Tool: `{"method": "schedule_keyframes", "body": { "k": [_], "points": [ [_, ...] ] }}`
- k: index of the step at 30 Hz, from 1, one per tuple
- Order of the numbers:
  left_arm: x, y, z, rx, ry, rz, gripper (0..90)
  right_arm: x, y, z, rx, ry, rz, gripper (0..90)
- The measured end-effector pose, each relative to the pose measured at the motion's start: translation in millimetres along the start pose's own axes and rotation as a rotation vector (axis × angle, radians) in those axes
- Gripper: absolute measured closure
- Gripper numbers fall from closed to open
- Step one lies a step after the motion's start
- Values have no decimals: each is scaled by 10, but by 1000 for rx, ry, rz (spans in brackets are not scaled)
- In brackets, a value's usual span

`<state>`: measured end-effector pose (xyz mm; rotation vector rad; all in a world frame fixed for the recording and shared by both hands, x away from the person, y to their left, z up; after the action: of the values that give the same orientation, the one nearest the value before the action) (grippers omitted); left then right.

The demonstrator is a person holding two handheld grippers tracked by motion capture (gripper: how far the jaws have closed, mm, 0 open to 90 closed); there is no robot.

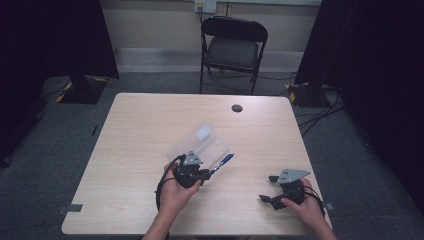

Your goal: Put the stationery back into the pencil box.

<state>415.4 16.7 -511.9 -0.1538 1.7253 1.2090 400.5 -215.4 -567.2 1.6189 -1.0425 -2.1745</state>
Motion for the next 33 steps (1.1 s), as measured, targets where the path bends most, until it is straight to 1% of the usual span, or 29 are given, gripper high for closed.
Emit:
{"method": "schedule_keyframes", "body": {
  "k": [1,2,3,4,5,7,8,9,11,12,15,16,17,18,19,22,24,25,26,28,29,31,32,33],
  "points": [
    [-6,-2,17,-9,-13,5,808,0,-1,2,-2,0,-1,161],
    [-24,-11,14,-2,-6,-1,808,0,0,2,-1,-1,0,161],
    [-37,-17,23,-6,-11,1,809,0,0,0,0,0,0,161],
    [-41,-16,35,-14,-9,15,809,0,-1,1,-1,0,-1,161],
    [-41,-16,35,-14,-9,15,808,0,-1,1,-1,0,-1,161],
    [-93,-32,69,-21,-7,9,808,0,-1,1,-2,0,-1,161],
    [-102,-29,85,-25,-14,13,808,-1,-1,1,-2,0,-1,161],
    [-121,-32,94,-26,-3,8,808,0,0,1,-1,0,0,161],
    [-134,-32,106,-27,-7,6,808,-1,-1,1,-2,0,-1,161],
    [-156,-30,139,-37,-6,6,809,0,0,0,0,0,0,161],
    [-172,-46,161,-37,1,2,808,0,0,0,-1,0,0,161],
    [-170,-48,173,-41,-4,9,808,0,-1,1,-2,0,-1,161],
    [-176,-55,181,-46,3,5,808,0,-1,1,-2,0,-1,161],
    [-180,-58,189,-41,4,4,808,0,-1,1,-2,0,-1,161],
    [-182,-59,212,-51,-2,6,808,-1,-1,1,-2,0,-1,161],
    [-196,-65,228,-47,17,6,808,-1,-2,3,-4,0,-2,161],
    [-202,-72,251,-47,18,7,808,0,-1,1,-2,0,0,161],
    [-205,-78,273,-59,16,6,808,0,0,0,1,0,0,161],
    [-207,-85,276,-53,20,6,808,0,-1,1,-2,0,-1,161],
    [-217,-94,307,-62,18,3,808,0,0,1,-2,0,0,161],
    [-223,-100,313,-61,25,0,809,0,1,1,-1,0,1,161],
    [-226,-104,357,-78,15,5,809,0,0,2,-3,0,1,161],
    [-230,-110,361,-74,28,5,808,1,1,0,0,0,1,161],
    [-229,-111,389,-78,8,9,808,-1,-2,3,-4,0,-2,161]
  ]
}}
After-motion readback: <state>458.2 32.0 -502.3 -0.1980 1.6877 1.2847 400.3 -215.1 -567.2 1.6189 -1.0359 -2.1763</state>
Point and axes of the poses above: each handheld gripper's, and its own axes: y roughly backward along the jaws, x roughly out of its underside, z roughly to its left, the point moved 10 cm from there along -y, roughly forward along the jaws, and after that the axes turned 12 degrees about -x, right-handed, at the moved point
